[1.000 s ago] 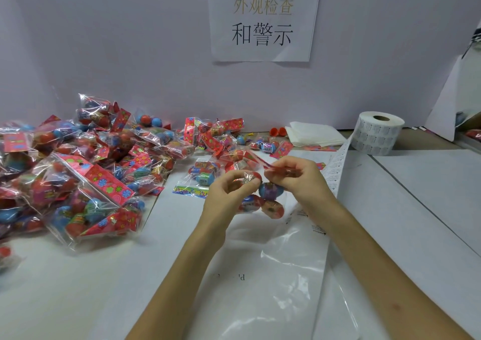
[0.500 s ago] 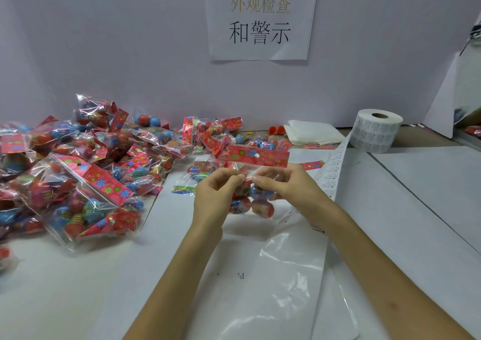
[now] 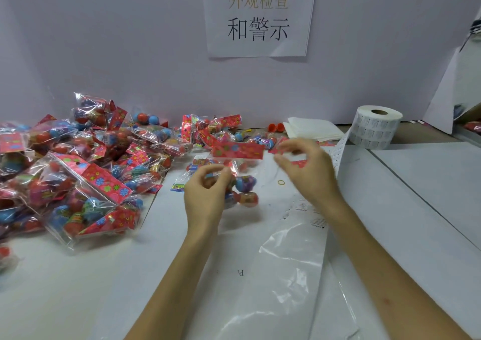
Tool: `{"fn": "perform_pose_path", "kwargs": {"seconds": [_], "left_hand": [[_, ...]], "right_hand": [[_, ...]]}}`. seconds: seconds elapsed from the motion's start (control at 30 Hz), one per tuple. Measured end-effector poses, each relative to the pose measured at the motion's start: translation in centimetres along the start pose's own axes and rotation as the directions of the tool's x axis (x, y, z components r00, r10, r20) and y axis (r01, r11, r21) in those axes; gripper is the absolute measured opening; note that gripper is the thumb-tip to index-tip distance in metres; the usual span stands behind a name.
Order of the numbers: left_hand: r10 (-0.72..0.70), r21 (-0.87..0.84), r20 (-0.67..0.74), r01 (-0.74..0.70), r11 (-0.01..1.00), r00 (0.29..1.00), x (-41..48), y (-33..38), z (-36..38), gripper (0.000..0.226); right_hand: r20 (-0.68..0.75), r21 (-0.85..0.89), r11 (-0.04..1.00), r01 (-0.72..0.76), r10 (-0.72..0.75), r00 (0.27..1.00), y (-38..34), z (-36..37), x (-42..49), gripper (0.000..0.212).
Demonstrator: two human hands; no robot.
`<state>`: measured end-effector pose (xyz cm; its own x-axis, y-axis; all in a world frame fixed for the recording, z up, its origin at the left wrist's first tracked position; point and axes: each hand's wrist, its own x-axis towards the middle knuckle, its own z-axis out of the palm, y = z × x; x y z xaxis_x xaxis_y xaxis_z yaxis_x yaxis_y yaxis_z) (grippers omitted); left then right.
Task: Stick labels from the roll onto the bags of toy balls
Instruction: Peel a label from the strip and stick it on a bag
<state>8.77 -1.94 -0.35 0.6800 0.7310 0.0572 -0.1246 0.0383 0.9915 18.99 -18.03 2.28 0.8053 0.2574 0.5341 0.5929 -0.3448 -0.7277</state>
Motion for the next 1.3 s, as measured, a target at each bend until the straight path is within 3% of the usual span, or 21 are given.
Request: {"fn": "perform_pose_path", "kwargs": {"seconds": [0.1,0.17,0.27,0.37,0.43,0.53,0.67,0.77,1.0,1.3], "left_hand": [[0.002,0.066,-0.107,0.005,0.998,0.994,0.7,-0.4,-0.4,0.02],[-0.023,0.092,-0.12,0.034,0.995,0.993,0.8,-0.4,-0.3,0.039],[-0.007,0.182,-0.076,0.021,0.983,0.997,0.5,-0.4,-0.2,0.072],[0.122,0.485,-0.062,-0.077,0.871,0.991,0.3,-0.5,0.0,0.091],[0.262,0.543,-0.024,-0.207,0.814,0.965,-0.2,-0.2,0.1,0.085],[0.394,0.406,0.103,-0.401,0.821,0.913,-0.8,-0.1,0.4,0.052],[0.287,0.366,0.375,-0.425,0.828,0.881,-1.3,-0.6,0.8,0.042],[0.216,0.435,0.479,-0.444,0.783,0.851,-1.2,-1.3,0.9,0.048],[0.222,0.504,0.505,-0.494,0.709,0.834,-1.0,-1.6,0.7,0.058],[0.22,0.462,0.57,-0.531,0.71,0.792,-1.2,-1.9,1.1,0.069]], "right_hand": [[-0.332,-0.128,0.984,-0.123,0.075,0.94,0.9,-1.7,0.7,0.042],[-0.413,-0.111,0.965,-0.239,0.174,0.894,1.7,-2.5,1.1,0.063],[-0.354,0.181,0.909,-0.375,0.416,0.838,2.5,-3.1,1.5,0.089],[-0.193,0.441,0.749,-0.495,0.618,0.762,2.7,-2.9,1.6,0.099],[-0.069,0.541,0.654,-0.529,0.661,0.747,2.5,-2.2,1.6,0.092],[0.129,0.557,0.556,-0.617,0.676,0.725,2.1,-1.1,1.2,0.062],[0.376,0.446,0.578,-0.683,0.571,0.729,1.3,0.3,0.2,0.028],[0.513,0.328,0.636,-0.698,0.501,0.697,0.7,1.0,-0.4,0.021],[0.655,0.261,0.706,-0.658,0.371,0.659,0.9,0.8,-0.9,0.021],[0.656,0.208,0.768,-0.606,0.35,0.669,2.0,-0.4,-0.2,0.015]]}}
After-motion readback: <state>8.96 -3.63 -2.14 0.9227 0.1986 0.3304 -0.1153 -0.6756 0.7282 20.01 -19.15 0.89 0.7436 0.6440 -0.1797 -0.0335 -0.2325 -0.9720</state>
